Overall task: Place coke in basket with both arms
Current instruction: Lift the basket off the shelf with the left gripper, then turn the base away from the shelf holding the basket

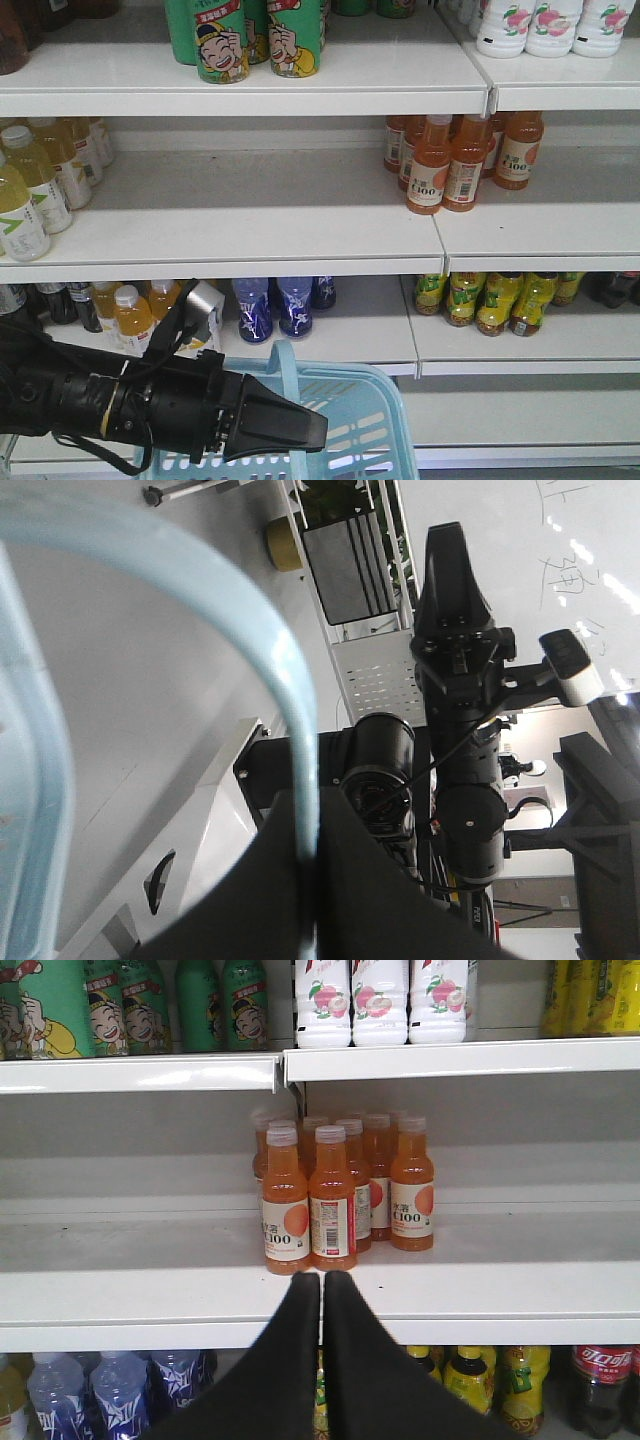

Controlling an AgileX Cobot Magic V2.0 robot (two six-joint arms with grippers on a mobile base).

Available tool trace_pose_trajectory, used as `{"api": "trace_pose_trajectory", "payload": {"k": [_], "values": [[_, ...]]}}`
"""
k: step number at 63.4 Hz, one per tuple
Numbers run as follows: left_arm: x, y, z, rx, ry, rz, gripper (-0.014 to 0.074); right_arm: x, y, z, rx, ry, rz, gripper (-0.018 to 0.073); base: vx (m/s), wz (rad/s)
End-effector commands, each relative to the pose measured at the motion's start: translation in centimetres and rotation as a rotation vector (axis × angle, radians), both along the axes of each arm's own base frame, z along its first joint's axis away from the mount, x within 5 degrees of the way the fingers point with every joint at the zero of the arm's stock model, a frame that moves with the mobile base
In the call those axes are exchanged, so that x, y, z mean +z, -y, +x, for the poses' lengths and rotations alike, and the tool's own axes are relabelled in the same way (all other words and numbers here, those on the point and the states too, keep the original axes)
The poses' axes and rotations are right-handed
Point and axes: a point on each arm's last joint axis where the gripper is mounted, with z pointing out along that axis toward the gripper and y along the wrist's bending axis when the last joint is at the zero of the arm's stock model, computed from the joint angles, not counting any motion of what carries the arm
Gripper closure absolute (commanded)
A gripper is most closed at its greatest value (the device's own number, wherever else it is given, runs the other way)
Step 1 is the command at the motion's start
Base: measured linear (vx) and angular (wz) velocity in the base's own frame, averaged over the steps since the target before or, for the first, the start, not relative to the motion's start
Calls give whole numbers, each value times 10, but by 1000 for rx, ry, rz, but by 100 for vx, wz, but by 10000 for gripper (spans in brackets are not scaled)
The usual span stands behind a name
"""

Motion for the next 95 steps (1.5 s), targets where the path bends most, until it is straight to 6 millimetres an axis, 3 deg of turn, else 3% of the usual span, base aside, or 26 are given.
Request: {"api": "trace_pose_trajectory", "payload": {"k": [1,18,48,95], "values": [[37,1,-13,-105,10,-239,603,3,0,-1,2,77,-11,564,0,0],[55,0,-12,-30,27,-340,603,3,0,-1,2,77,-11,564,0,0],[82,-7,-27,-30,124,-401,603,3,0,-1,2,78,-11,564,0,0],[83,-8,-29,-38,131,-396,603,3,0,-1,2,78,-11,564,0,0]]}}
